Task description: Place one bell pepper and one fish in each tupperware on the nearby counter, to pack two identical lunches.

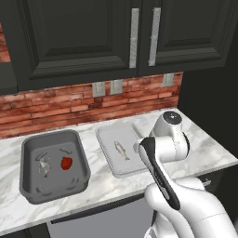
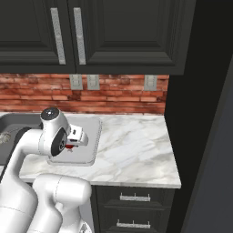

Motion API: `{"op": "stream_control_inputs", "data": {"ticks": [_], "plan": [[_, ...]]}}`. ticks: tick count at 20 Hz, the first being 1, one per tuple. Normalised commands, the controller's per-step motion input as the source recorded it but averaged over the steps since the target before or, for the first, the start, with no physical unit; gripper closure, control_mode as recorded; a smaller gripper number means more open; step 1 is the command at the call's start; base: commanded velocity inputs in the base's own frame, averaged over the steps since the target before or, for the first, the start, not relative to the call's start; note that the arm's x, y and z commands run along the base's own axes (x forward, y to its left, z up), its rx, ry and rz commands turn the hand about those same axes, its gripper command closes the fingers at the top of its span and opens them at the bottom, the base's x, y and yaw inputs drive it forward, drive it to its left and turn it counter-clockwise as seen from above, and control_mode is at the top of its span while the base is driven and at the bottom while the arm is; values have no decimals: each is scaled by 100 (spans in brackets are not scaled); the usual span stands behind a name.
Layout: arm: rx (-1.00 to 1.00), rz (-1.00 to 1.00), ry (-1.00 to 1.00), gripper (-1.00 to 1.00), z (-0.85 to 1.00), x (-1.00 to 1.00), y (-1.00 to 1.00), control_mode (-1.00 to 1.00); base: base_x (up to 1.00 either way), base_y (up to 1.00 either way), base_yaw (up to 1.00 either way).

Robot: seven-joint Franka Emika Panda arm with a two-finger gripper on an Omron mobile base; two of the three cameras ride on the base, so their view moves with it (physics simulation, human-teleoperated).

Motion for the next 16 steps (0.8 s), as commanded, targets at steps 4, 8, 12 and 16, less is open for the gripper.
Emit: {"op": "stream_control_inputs", "data": {"ticks": [4,8,12,16], "plan": [[0,0,5,100,-43,76,13,-100,0,0,0],[0,0,10,100,-31,73,13,-100,0,0,0],[0,0,13,100,-30,70,11,-100,0,0,0],[0,0,11,100,-46,63,2,-100,0,0,0]]}}
